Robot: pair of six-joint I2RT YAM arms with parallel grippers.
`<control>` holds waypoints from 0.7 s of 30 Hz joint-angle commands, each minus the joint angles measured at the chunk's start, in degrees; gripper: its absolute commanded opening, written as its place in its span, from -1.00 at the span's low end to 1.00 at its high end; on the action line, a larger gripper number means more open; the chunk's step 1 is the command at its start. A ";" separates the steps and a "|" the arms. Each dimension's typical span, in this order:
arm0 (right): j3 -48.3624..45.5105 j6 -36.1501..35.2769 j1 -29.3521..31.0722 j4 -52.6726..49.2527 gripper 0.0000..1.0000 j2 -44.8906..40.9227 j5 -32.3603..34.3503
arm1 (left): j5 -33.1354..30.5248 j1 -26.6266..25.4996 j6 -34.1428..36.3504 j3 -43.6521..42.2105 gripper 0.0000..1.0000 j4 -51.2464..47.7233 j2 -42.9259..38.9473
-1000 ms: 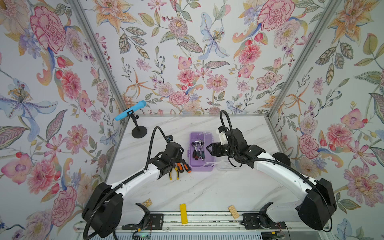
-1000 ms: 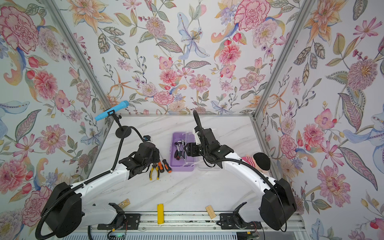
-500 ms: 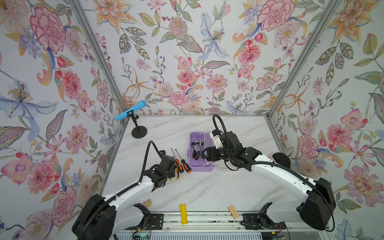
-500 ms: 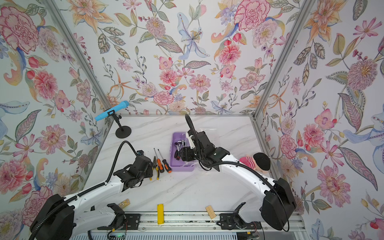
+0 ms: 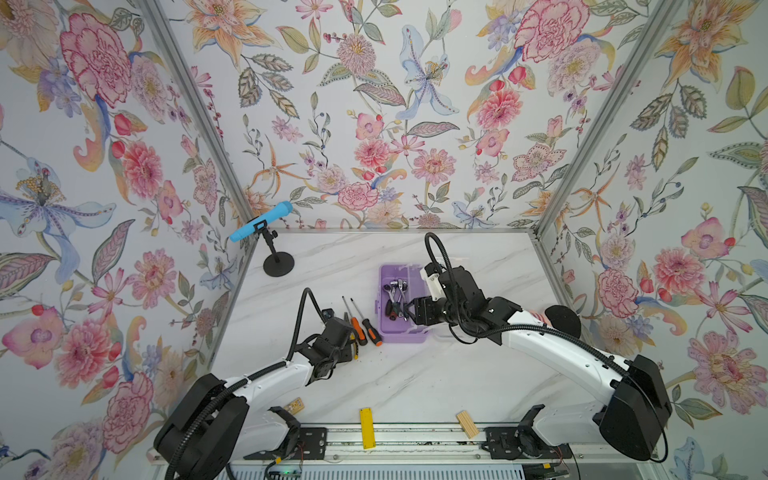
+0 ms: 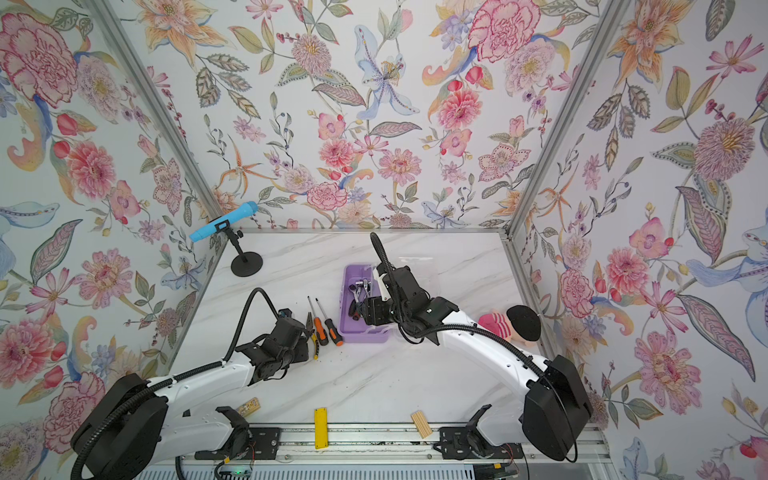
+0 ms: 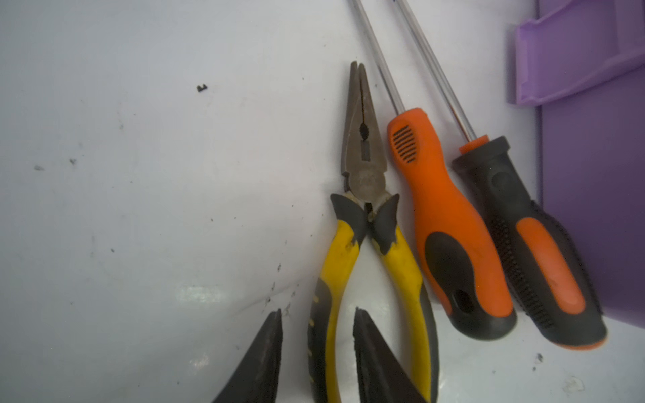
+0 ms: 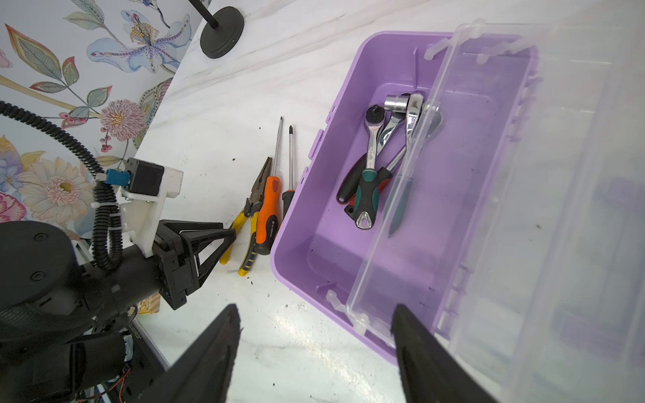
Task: Pack the tool kit
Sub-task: 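Move the left gripper over the yellow pliers and close on their handles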
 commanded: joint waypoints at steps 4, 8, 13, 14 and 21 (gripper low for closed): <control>-1.11 0.76 -0.15 0.84 0.40 0.44 1.23 | -0.81 -0.26 -0.69 -1.27 -0.37 1.67 1.97; -1.57 1.06 -0.43 1.16 0.40 0.36 1.11 | -1.25 -0.26 -0.58 -1.19 -0.46 2.01 3.08; -2.28 1.39 -0.86 1.65 0.40 0.01 1.16 | -1.59 -0.26 -0.46 -1.26 -0.58 2.41 4.31; -2.45 1.46 -0.89 1.77 0.40 -0.05 1.07 | -1.78 -0.26 -0.40 -1.16 -0.62 2.21 4.41; -2.57 1.67 -1.25 1.87 0.40 -0.96 0.97 | -3.85 -0.26 -0.14 -0.11 -1.00 -1.68 0.88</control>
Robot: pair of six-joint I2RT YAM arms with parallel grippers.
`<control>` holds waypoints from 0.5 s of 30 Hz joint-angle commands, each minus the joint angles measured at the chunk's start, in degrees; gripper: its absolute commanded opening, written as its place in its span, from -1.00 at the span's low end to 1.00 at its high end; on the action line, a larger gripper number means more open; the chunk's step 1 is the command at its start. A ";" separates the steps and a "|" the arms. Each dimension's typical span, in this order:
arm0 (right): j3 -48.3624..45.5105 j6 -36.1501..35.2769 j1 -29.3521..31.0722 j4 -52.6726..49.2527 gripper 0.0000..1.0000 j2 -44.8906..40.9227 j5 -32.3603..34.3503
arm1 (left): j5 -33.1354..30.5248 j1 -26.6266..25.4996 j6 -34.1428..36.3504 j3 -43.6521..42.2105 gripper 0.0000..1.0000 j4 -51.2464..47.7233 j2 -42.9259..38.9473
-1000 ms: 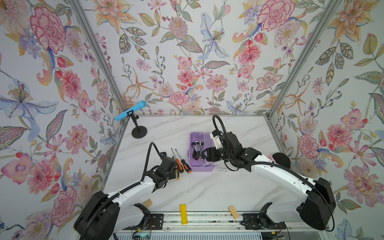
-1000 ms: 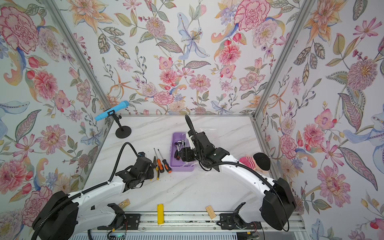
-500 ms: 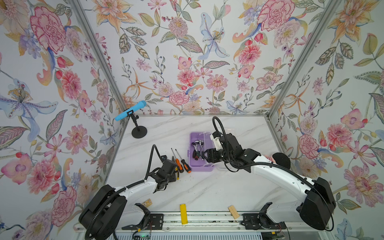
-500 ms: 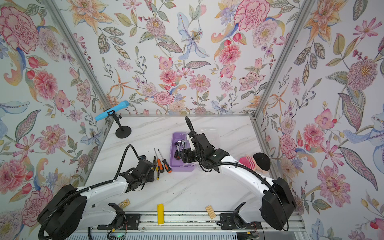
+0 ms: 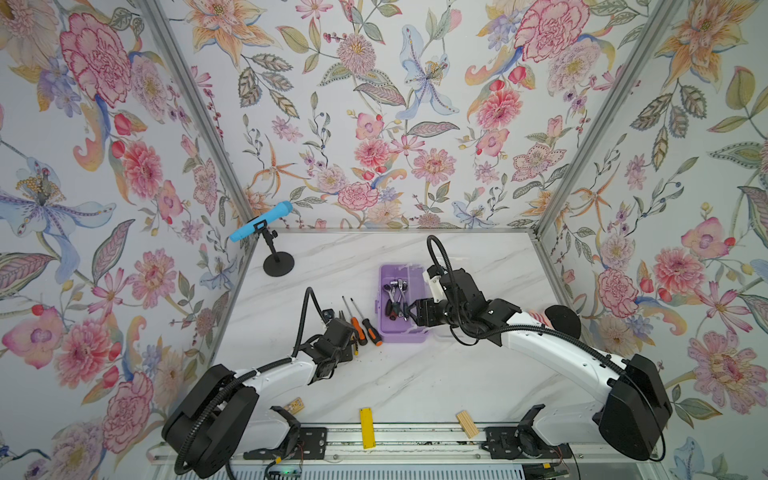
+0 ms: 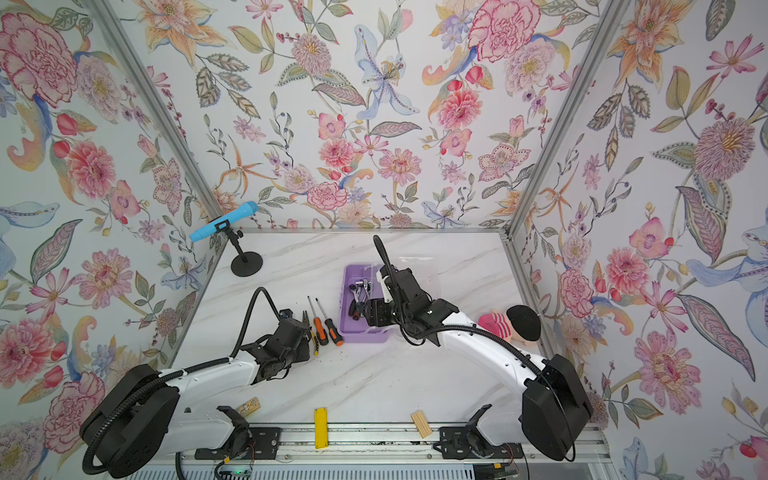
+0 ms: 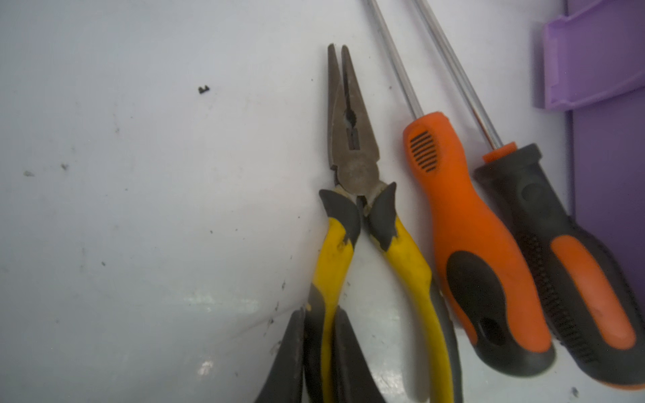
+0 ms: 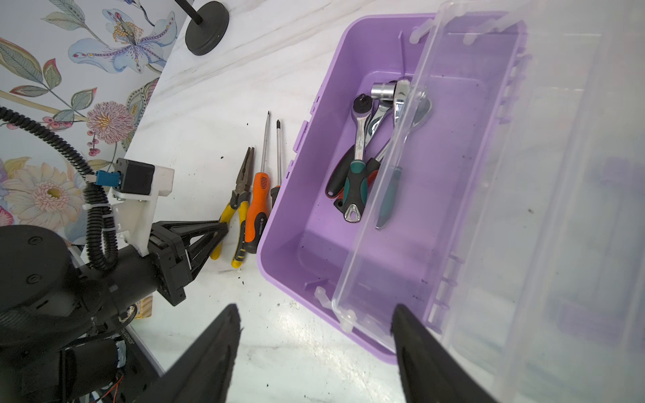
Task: Pack the tool kit
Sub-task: 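Move the left gripper over the yellow pliers and close on their handles, then lift the yellow pliers with the left gripper and lower them into the box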
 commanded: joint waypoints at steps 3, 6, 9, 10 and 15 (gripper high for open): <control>-0.34 0.52 -0.51 0.73 0.40 -1.39 1.07 | -4.11 -0.26 0.45 1.57 -1.00 -8.23 -4.94; 0.00 0.53 -0.76 0.71 0.40 -1.90 1.05 | -6.20 -0.22 1.52 4.23 -1.00 -12.83 -8.36; 0.33 0.52 -1.11 0.77 0.40 -3.13 1.36 | -6.76 -0.32 3.10 8.31 -1.00 -16.40 -11.31; 0.43 0.55 -1.34 0.72 0.40 -3.66 1.64 | -6.50 -0.33 3.51 9.51 -1.00 -16.77 -11.88; 0.44 0.18 -4.58 0.69 0.40 -7.34 3.84 | -4.88 -2.80 5.38 17.67 -1.00 -15.60 -8.53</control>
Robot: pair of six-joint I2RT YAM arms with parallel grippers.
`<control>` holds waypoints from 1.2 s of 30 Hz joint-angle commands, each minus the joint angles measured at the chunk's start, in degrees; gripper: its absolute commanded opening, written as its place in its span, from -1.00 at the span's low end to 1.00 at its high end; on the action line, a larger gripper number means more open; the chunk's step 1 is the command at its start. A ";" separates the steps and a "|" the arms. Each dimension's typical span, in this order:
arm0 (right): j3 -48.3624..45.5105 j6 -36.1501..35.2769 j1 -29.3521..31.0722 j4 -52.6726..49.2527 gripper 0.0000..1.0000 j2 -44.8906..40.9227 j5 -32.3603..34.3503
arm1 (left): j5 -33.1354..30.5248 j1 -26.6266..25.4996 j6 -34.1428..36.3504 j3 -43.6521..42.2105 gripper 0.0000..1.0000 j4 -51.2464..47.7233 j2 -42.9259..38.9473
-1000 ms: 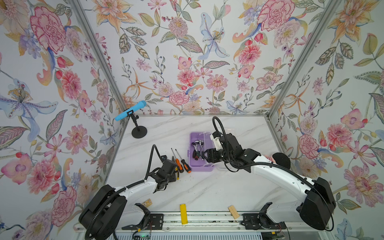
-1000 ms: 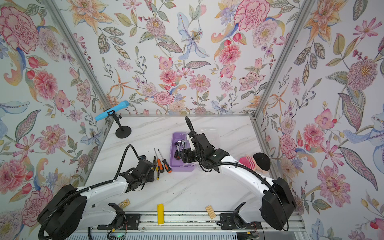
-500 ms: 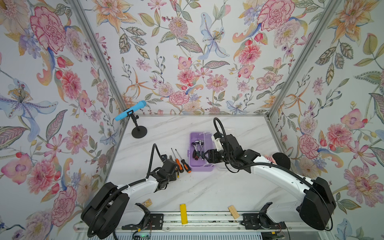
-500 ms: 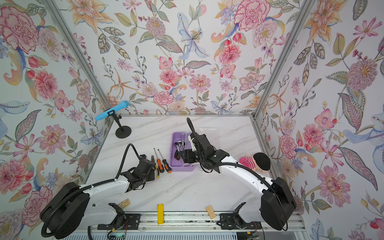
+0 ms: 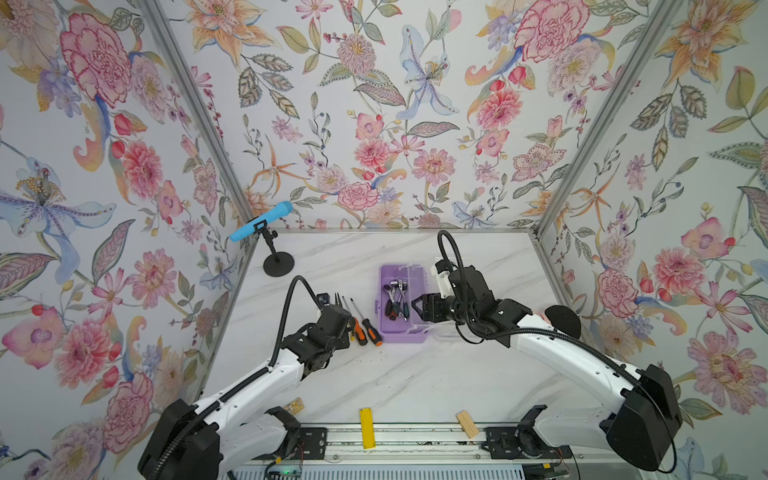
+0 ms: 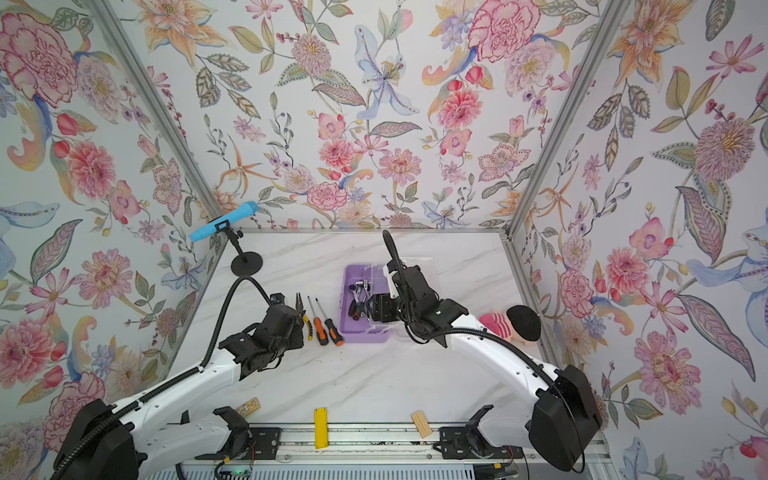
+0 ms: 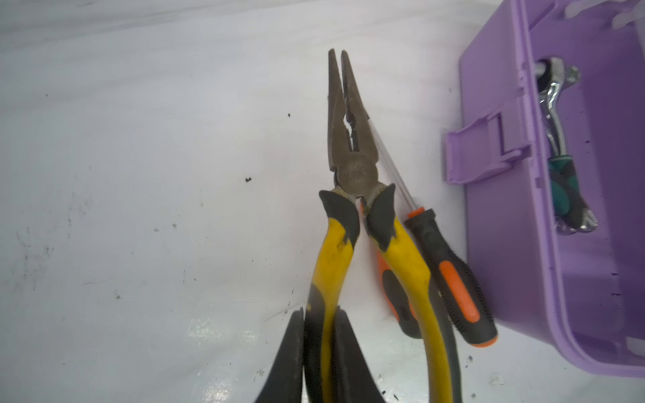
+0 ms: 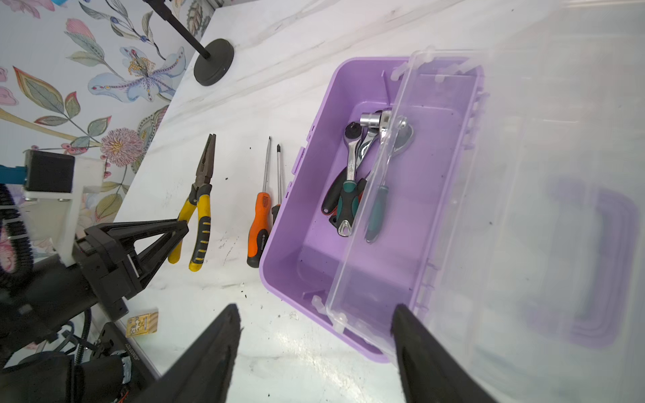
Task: Pack the tool kit
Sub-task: 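Lift the yellow pliers with the left gripper and lower them into the box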
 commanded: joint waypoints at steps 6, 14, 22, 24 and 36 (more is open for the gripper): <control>-0.87 0.28 -8.55 -0.08 0.39 -8.14 3.45 | -0.39 -8.24 3.71 15.58 -1.00 4.67 11.71; -1.50 -0.10 -11.18 -1.62 0.39 -10.37 2.94 | 4.01 -12.36 5.96 28.34 -1.00 11.97 24.67; -2.53 -0.28 -12.28 -1.69 0.39 -10.50 1.92 | 7.52 -13.26 5.87 34.08 -1.00 15.49 33.16; -2.78 -0.32 -12.51 -1.67 0.39 -10.53 1.74 | 7.88 -13.47 5.68 35.13 -1.00 16.07 34.71; -4.36 -0.81 -14.39 -1.66 0.40 -10.59 -0.09 | 9.96 -13.82 3.36 38.86 -1.00 16.61 41.81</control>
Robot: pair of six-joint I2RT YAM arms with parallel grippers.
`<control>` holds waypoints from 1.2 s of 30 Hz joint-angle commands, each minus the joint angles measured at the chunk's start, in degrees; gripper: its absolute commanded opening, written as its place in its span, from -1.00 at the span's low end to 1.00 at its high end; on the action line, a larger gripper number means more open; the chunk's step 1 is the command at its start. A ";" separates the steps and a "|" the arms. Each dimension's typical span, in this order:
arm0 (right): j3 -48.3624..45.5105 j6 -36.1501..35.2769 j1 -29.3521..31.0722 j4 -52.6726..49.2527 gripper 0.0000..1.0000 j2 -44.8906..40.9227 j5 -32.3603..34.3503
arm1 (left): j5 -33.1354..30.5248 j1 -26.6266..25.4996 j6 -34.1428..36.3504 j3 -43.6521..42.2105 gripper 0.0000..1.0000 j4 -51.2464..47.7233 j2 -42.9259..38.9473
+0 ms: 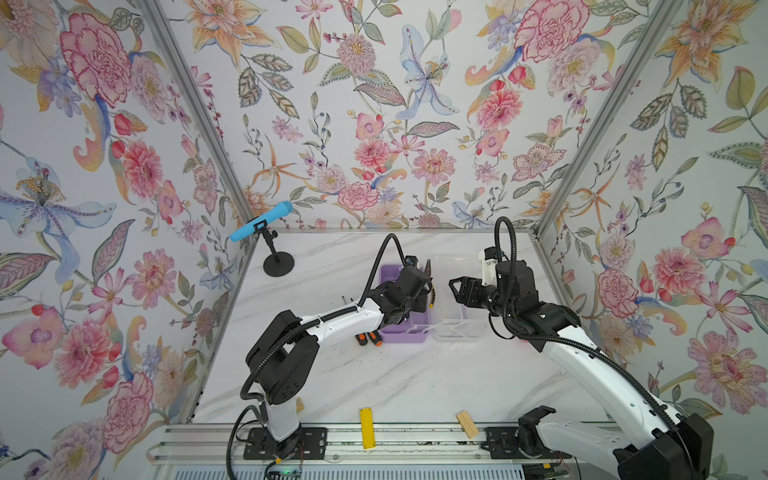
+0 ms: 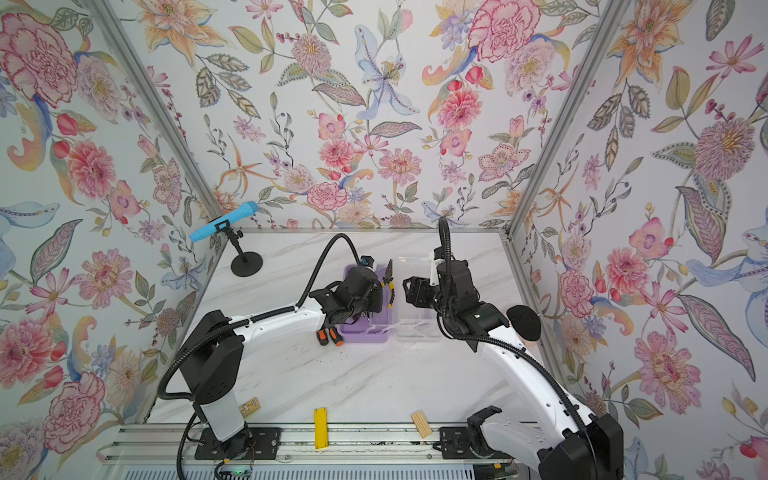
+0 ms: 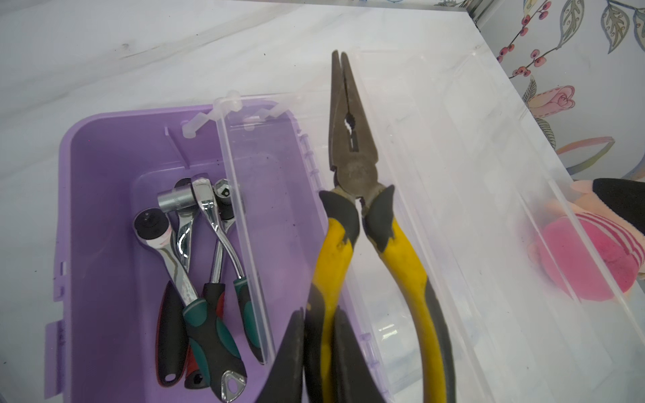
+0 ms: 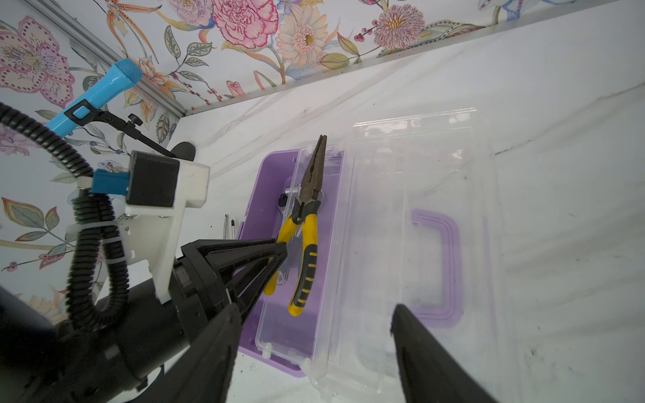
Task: Pack the tool kit
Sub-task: 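Lift the yellow pliers with the left gripper and lower them into the box, then open the left gripper and move it back over the screwdrivers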
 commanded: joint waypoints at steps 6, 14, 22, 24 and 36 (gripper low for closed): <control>-2.06 -0.71 -1.36 -0.52 0.41 -0.72 -1.69 | -0.22 -0.54 -2.49 3.84 -1.00 0.40 3.59; -3.16 -0.81 -2.15 -0.17 0.43 -1.38 -2.61 | -1.40 -0.57 -3.00 4.88 -0.65 -1.90 4.81; -3.35 -0.72 -2.52 0.07 0.46 -1.98 -3.39 | -2.62 -0.55 -2.37 5.21 -0.36 -2.55 3.86; -2.92 -0.81 -2.50 0.09 0.46 -2.13 -3.81 | -4.14 -0.60 -1.42 4.86 -0.35 -2.56 2.11; 2.10 -1.77 7.00 -0.23 0.43 1.67 -2.02 | -14.81 2.89 -2.10 -12.68 -0.18 -5.44 -18.34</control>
